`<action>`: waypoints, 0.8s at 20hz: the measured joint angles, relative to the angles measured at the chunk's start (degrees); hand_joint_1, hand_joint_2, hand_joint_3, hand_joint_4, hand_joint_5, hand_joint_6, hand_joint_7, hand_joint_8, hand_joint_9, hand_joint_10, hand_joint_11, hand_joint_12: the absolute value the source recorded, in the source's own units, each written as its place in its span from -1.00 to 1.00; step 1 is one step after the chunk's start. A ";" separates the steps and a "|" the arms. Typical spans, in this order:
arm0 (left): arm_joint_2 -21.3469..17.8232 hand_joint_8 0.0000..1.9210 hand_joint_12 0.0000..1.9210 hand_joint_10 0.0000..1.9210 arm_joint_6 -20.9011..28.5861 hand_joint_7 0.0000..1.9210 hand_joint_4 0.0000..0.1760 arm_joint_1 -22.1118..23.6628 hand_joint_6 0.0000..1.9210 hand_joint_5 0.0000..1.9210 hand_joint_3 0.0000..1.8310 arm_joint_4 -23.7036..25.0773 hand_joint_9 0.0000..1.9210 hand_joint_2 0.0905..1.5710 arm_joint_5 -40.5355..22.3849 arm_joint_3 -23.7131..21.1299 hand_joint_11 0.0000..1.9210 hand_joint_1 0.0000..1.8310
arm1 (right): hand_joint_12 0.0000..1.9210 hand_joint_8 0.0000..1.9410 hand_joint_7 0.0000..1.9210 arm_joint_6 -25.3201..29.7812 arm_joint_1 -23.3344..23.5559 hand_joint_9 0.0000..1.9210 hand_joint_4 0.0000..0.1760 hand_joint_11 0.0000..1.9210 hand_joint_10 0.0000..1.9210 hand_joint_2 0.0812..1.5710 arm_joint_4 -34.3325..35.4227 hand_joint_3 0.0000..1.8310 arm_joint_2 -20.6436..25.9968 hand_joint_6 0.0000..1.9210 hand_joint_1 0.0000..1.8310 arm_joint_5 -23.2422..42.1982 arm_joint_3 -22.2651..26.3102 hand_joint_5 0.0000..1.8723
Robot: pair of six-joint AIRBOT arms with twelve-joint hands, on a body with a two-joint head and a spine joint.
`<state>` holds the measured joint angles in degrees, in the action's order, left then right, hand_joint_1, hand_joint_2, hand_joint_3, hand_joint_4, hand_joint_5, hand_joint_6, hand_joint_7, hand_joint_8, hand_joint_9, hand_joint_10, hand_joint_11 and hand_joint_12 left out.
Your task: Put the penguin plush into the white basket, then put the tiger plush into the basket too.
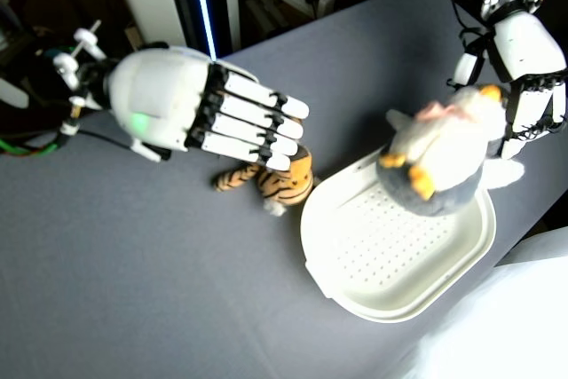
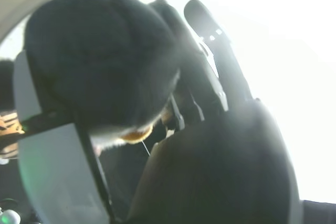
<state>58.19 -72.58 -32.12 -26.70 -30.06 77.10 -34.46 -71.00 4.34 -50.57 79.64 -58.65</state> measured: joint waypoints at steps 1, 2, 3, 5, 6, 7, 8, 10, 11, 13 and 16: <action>-0.28 -1.00 -0.25 -1.00 0.11 -0.86 0.82 -0.72 -1.00 -0.93 -1.00 0.31 -0.81 0.02 -0.55 -0.83 -1.00 0.01 | -0.69 -1.00 -0.39 0.09 0.00 -0.31 -0.32 -0.35 -1.00 0.58 -1.86 -1.00 0.39 -1.00 0.05 -0.02 0.70 -0.39; -0.68 -1.00 -0.37 -1.00 0.15 -0.90 0.72 -1.29 -1.00 -0.96 -1.00 0.31 -0.85 0.01 -0.92 -1.51 -1.00 0.01 | -0.70 -1.00 -0.43 0.24 -0.07 -0.34 0.13 -0.38 -1.00 0.55 -3.43 -1.00 0.83 -1.00 0.09 -0.09 1.20 -0.41; -1.46 -1.00 -0.41 -1.00 0.13 -0.91 0.70 -2.34 -1.00 -0.96 -1.00 0.24 -0.86 0.00 -2.16 -2.78 -1.00 0.01 | -0.70 -1.00 -0.43 0.81 -0.72 -0.35 0.22 -0.38 -1.00 0.54 -5.25 -1.00 1.57 -1.00 0.10 -0.26 1.81 -0.41; -3.54 -1.00 -0.54 -0.99 0.81 -0.99 0.99 -4.85 -1.00 -1.00 -0.99 1.11 -0.94 0.04 -5.88 -6.21 -1.00 0.01 | -0.69 -1.00 -0.48 1.70 -1.95 -0.36 0.20 -0.39 -1.00 0.45 -7.23 -1.00 2.14 -1.00 0.15 -2.16 2.14 -0.44; -4.04 -1.00 -0.70 -0.99 2.16 -0.99 1.00 -5.79 -1.00 -1.00 -1.00 2.14 -0.96 0.04 -7.43 -7.28 -1.00 0.01 | -0.59 -1.00 -0.52 2.05 -2.16 -0.41 0.20 -0.47 -1.00 0.44 -7.89 -1.00 2.12 -1.00 0.19 -3.76 2.14 -0.44; -4.76 -1.00 -0.90 -0.99 4.66 -0.98 1.00 -7.26 -1.00 -1.00 -1.00 3.93 -0.99 0.04 -10.54 -9.14 -1.00 0.05 | -0.52 -1.00 -0.56 2.29 -2.16 -0.43 0.35 -0.56 -1.00 0.50 -9.27 -1.00 1.90 -1.00 0.17 -6.64 2.14 -0.47; -5.14 -1.00 -0.96 -1.00 5.73 -0.97 1.00 -7.96 -1.00 -1.00 -1.00 5.18 -1.00 0.03 -12.07 -10.16 -1.00 0.04 | -0.50 -1.00 -0.56 2.32 -2.16 -0.43 0.30 -0.56 -1.00 0.51 -9.64 -1.00 1.62 -1.00 0.19 -7.87 2.14 -0.47; -6.84 -1.00 -0.96 -1.00 10.95 -0.97 1.00 -11.23 -1.00 -1.00 -1.00 9.68 -0.99 0.01 -18.93 -14.16 -0.97 0.01 | -0.64 -1.00 -0.56 2.40 -2.16 -0.38 0.14 -0.46 -1.00 0.47 -11.87 -1.00 0.94 -1.00 0.18 -12.17 1.75 -0.47; -7.43 -1.00 -0.96 -0.99 13.42 -0.97 1.00 -12.79 -1.00 -1.00 -1.00 11.30 -0.97 0.02 -21.99 -15.32 -0.98 0.00 | -0.66 -1.00 -0.56 2.49 -2.03 -0.37 -0.02 -0.44 -0.99 0.46 -12.41 -1.00 0.96 -1.00 0.21 -14.03 1.40 -0.48; -8.50 -1.00 -0.96 -0.98 17.11 -0.97 1.00 -15.43 -1.00 -1.00 -1.00 12.28 -0.93 0.02 -27.34 -16.79 -0.98 -0.08 | -0.67 -1.00 -0.58 2.51 -1.14 -0.37 0.05 -0.43 -1.00 0.47 -12.83 -1.00 0.94 -1.00 0.22 -17.29 0.44 -0.49; -9.92 -1.00 -0.97 -1.00 17.62 -1.00 1.00 -17.35 -1.00 -1.00 -0.99 12.48 -0.96 0.05 -32.68 -18.62 -1.00 0.14 | -0.67 -0.99 -0.59 2.62 0.83 -0.37 -0.27 -0.43 -0.99 0.46 -15.04 -1.00 0.61 -0.99 0.34 -21.75 -0.92 -0.45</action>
<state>48.27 -54.96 -49.47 -14.22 -62.74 58.48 -31.83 -70.17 -10.70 -49.95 57.89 -59.57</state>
